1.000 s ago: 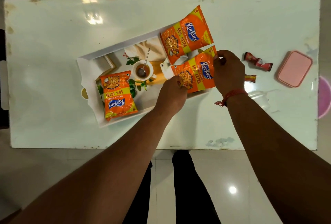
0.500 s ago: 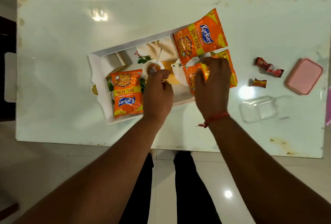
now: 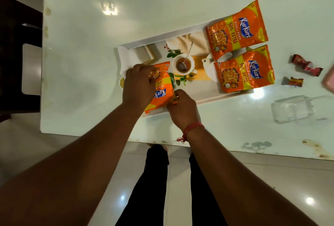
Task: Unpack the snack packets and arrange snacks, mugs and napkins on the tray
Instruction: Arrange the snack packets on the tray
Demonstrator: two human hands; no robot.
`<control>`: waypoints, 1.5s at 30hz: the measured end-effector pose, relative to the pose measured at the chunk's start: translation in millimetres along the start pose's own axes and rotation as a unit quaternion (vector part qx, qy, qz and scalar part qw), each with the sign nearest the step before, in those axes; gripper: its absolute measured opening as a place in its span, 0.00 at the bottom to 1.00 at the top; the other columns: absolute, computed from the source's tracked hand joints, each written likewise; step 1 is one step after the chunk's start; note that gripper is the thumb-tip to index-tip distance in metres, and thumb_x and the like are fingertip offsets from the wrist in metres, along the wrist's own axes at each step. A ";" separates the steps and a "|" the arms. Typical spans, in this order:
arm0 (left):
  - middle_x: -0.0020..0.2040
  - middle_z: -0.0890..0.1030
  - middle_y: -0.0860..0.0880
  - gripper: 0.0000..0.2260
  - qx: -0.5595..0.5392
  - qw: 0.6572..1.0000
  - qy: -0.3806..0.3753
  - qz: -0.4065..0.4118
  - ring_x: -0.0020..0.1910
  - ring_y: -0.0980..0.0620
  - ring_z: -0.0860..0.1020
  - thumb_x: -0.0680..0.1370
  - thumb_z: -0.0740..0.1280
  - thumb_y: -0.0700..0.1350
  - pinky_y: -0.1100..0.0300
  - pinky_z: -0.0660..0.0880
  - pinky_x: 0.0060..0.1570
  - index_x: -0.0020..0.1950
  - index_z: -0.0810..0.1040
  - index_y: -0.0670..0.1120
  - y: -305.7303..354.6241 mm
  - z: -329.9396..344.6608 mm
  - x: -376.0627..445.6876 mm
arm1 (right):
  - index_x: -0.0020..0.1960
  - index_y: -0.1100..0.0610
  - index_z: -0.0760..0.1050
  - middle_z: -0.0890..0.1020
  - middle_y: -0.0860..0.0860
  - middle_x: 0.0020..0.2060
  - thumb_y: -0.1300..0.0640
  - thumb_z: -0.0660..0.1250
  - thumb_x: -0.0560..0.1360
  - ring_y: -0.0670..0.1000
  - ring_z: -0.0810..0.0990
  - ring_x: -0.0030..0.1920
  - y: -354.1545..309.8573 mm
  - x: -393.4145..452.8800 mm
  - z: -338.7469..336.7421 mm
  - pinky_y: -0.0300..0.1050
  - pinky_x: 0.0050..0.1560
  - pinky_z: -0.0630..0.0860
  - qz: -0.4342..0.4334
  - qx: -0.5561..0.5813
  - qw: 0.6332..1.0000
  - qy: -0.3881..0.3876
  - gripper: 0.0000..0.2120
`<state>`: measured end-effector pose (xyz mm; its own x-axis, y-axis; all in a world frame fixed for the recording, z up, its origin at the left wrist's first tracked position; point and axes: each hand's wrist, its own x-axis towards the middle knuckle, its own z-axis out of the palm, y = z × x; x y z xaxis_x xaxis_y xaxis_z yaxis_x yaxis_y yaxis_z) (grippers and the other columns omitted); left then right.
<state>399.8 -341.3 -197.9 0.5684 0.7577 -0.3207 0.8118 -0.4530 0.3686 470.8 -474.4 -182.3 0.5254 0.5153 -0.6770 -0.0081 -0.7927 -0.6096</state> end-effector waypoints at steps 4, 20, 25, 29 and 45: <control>0.58 0.77 0.38 0.16 0.017 0.999 0.000 -0.029 0.60 0.37 0.73 0.80 0.62 0.49 0.45 0.72 0.57 0.65 0.75 0.45 2.1 0.3 0.9 | 0.44 0.52 0.77 0.81 0.47 0.38 0.59 0.67 0.72 0.52 0.81 0.42 -2.8 13.4 -17.8 0.54 0.46 0.80 0.035 0.164 0.981 0.094 0.03; 0.59 0.76 0.42 0.20 -0.178 0.974 -0.125 -0.061 0.55 0.43 0.78 0.77 0.63 0.48 0.46 0.78 0.54 0.69 0.69 0.51 98.5 27.3 4.5 | 0.54 0.56 0.79 0.83 0.52 0.52 0.62 0.64 0.78 0.48 0.79 0.51 -3.9 65.1 -129.5 0.36 0.50 0.72 -0.095 0.023 0.956 0.277 0.08; 0.56 0.79 0.47 0.15 -0.313 0.936 -0.132 -0.093 0.52 0.52 0.78 0.79 0.62 0.38 0.61 0.73 0.45 0.65 0.74 0.45 133.7 32.0 13.1 | 0.54 0.56 0.77 0.83 0.52 0.54 0.62 0.62 0.78 0.46 0.79 0.51 4.9 77.2 -158.1 0.22 0.42 0.65 -0.113 -0.003 0.949 0.294 0.08; 0.59 0.77 0.50 0.19 -0.396 0.898 -0.134 -0.138 0.53 0.54 0.78 0.80 0.60 0.35 0.58 0.77 0.51 0.71 0.71 0.46 148.9 34.0 15.4 | 0.55 0.57 0.76 0.83 0.52 0.55 0.61 0.61 0.79 0.47 0.79 0.52 11.4 80.2 -170.0 0.20 0.40 0.63 -0.119 -0.002 0.949 0.293 0.07; 0.70 0.74 0.48 0.19 -0.294 0.950 -0.047 -0.097 0.66 0.51 0.74 0.82 0.60 0.44 0.61 0.69 0.63 0.73 0.70 0.50 120.6 26.9 7.9 | 0.59 0.59 0.75 0.77 0.57 0.57 0.58 0.65 0.76 0.57 0.76 0.58 6.4 44.5 -151.4 0.48 0.61 0.71 -0.229 -0.101 0.910 0.332 0.12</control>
<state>505.8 -402.6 -179.4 0.4481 0.7417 -0.4992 0.7028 0.0529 0.7094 622.9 -505.9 -153.9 0.8331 0.5490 0.0678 0.4617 -0.6226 -0.6318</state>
